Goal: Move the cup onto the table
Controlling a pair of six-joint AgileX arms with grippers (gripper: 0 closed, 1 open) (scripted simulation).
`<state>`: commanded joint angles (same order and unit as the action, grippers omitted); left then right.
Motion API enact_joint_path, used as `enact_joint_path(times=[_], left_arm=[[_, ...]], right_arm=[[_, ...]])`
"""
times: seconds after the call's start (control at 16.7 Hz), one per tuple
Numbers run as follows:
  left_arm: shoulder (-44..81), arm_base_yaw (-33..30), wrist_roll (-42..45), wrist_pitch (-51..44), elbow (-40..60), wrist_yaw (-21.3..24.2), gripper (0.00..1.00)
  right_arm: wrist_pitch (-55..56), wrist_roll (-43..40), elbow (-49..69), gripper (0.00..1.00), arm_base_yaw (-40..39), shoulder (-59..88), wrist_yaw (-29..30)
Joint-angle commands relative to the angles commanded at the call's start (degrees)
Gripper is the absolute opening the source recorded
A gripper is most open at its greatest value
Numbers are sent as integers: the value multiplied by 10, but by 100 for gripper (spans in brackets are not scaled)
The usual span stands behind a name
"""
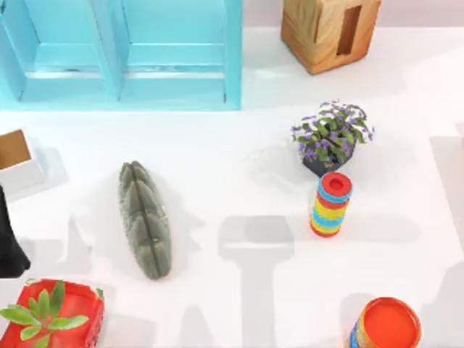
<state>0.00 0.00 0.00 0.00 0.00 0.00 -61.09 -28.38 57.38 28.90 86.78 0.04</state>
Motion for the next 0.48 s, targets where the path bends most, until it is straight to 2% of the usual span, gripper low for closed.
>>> enact_joint_path(times=[0.3, 0.48], left_arm=[[0, 0, 0, 0, 0, 0, 100], [0, 0, 0, 0, 0, 0, 100]], right_arm=[[-119, 100, 40, 0, -100, -80, 0], [-133, 113, 45, 0, -114, -91, 0]])
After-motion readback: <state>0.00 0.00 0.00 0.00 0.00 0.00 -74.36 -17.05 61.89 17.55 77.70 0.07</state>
